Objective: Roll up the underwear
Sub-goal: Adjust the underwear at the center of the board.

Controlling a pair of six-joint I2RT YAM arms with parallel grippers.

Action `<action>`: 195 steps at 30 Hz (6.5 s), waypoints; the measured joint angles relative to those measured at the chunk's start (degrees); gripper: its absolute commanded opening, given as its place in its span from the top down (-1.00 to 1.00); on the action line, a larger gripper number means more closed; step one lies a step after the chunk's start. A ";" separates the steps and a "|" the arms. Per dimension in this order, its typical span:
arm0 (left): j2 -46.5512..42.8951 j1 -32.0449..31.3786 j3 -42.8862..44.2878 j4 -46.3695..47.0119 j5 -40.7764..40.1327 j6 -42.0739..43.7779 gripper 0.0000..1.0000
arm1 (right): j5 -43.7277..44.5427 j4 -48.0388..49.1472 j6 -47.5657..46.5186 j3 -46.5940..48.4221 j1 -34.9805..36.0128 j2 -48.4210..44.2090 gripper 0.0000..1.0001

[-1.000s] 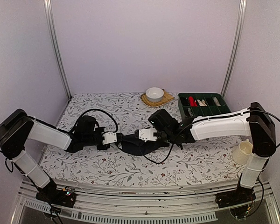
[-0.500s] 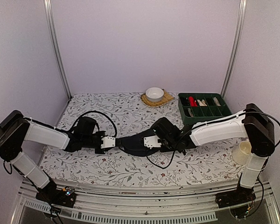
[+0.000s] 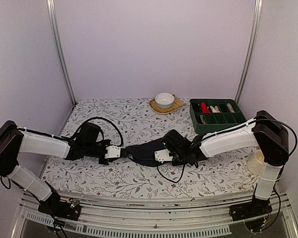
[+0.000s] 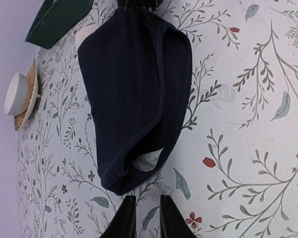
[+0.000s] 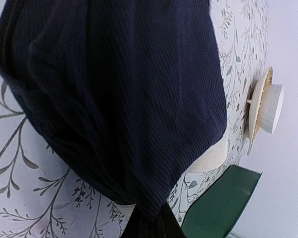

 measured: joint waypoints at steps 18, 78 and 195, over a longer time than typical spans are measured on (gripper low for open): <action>-4.39 2.23 4.94 -6.25 5.31 -1.09 0.53 | -3.87 -11.58 10.34 4.96 -0.02 -5.18 0.03; 23.28 -23.67 9.64 21.55 -26.73 -3.26 0.39 | -51.34 -2.43 48.72 12.81 -20.61 11.10 0.60; 19.50 -10.05 20.65 -3.28 -24.33 -14.16 0.74 | -48.00 2.54 69.55 18.38 -21.66 8.15 0.69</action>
